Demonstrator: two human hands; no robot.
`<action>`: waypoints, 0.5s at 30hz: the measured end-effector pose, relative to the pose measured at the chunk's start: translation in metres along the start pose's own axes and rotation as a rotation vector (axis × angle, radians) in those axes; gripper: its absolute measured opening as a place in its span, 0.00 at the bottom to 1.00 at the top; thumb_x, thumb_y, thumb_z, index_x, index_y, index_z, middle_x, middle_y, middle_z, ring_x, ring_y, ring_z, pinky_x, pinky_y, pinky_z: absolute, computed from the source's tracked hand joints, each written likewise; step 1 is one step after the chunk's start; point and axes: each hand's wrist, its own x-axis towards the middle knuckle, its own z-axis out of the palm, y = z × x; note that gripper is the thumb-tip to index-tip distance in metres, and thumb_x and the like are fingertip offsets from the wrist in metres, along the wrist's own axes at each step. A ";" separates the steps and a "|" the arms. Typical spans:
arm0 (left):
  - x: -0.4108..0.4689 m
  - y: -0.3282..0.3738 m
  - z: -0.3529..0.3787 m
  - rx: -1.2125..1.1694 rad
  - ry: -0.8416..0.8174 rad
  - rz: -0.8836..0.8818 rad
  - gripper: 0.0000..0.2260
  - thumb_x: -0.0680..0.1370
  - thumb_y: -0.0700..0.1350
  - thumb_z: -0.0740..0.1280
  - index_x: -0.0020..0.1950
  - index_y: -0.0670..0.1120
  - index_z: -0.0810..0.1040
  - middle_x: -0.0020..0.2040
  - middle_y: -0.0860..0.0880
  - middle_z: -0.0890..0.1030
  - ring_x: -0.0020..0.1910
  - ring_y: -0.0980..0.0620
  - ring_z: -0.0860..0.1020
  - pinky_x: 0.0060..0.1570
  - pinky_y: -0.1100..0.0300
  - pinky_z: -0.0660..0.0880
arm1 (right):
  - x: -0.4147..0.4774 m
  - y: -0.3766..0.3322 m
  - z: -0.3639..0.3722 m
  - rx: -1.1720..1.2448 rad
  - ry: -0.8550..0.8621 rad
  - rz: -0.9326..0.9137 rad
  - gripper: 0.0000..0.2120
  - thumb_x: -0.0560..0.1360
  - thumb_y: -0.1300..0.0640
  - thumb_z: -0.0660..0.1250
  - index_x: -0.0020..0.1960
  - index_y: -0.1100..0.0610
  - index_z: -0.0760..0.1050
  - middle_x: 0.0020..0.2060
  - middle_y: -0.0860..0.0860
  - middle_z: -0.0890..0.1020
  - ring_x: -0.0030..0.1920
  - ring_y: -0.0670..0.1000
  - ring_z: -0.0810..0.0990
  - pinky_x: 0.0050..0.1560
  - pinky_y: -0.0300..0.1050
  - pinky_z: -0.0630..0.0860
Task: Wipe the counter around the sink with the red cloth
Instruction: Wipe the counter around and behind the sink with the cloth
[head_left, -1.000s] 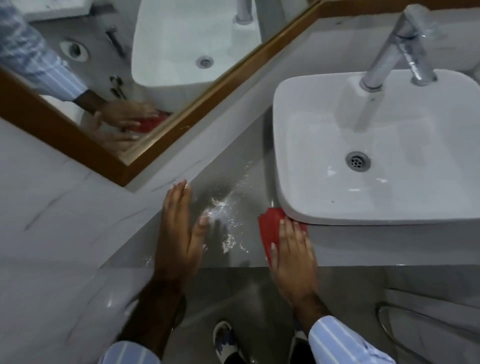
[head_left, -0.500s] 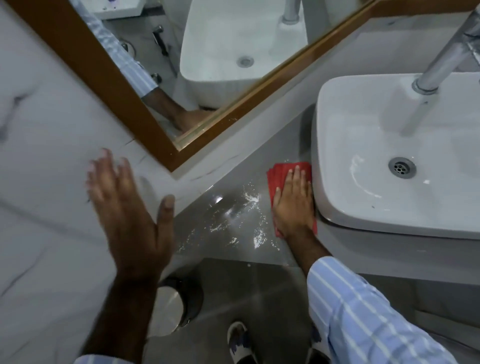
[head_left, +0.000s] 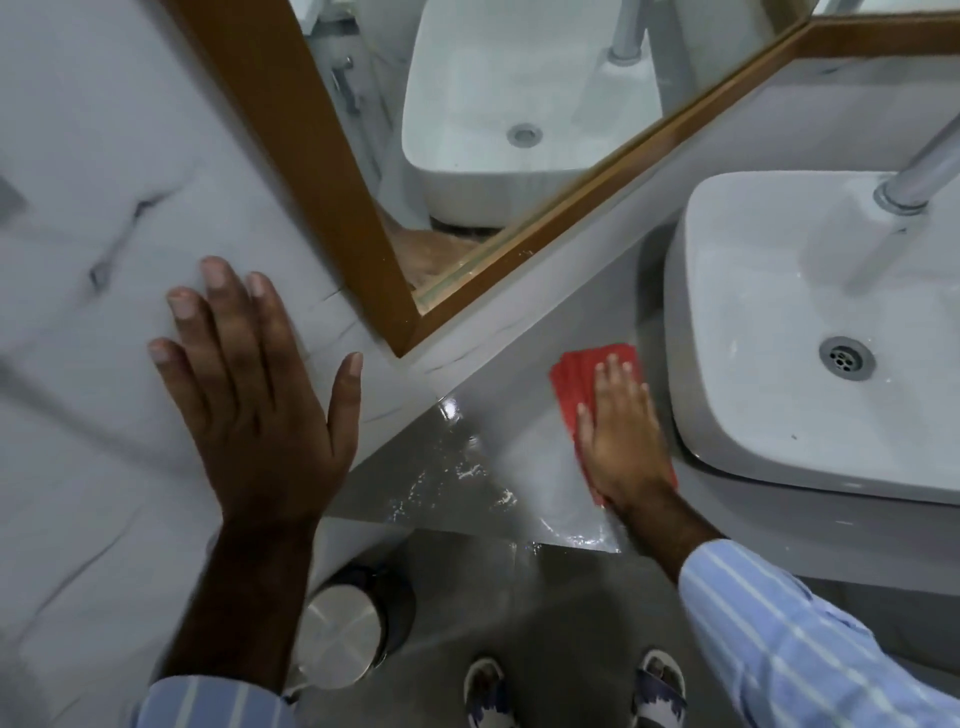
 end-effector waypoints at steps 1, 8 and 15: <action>0.000 0.000 0.001 -0.005 0.000 0.003 0.40 0.86 0.60 0.61 0.87 0.42 0.43 0.83 0.32 0.59 0.82 0.33 0.53 0.86 0.48 0.36 | 0.010 -0.009 -0.003 0.012 0.021 0.120 0.31 0.86 0.49 0.51 0.84 0.62 0.52 0.84 0.60 0.56 0.84 0.59 0.53 0.84 0.59 0.53; 0.003 0.006 0.002 0.048 0.000 -0.028 0.38 0.86 0.60 0.61 0.86 0.38 0.54 0.81 0.31 0.61 0.80 0.31 0.56 0.84 0.49 0.34 | -0.010 -0.121 0.027 0.018 -0.020 -0.243 0.32 0.86 0.43 0.51 0.83 0.61 0.55 0.83 0.59 0.58 0.84 0.60 0.55 0.81 0.56 0.45; 0.005 0.004 -0.002 0.041 -0.004 -0.025 0.37 0.85 0.59 0.63 0.84 0.36 0.57 0.81 0.30 0.63 0.80 0.30 0.57 0.85 0.49 0.34 | -0.072 -0.054 0.036 0.019 -0.041 -0.360 0.31 0.85 0.43 0.52 0.84 0.57 0.57 0.84 0.55 0.59 0.84 0.56 0.56 0.84 0.58 0.54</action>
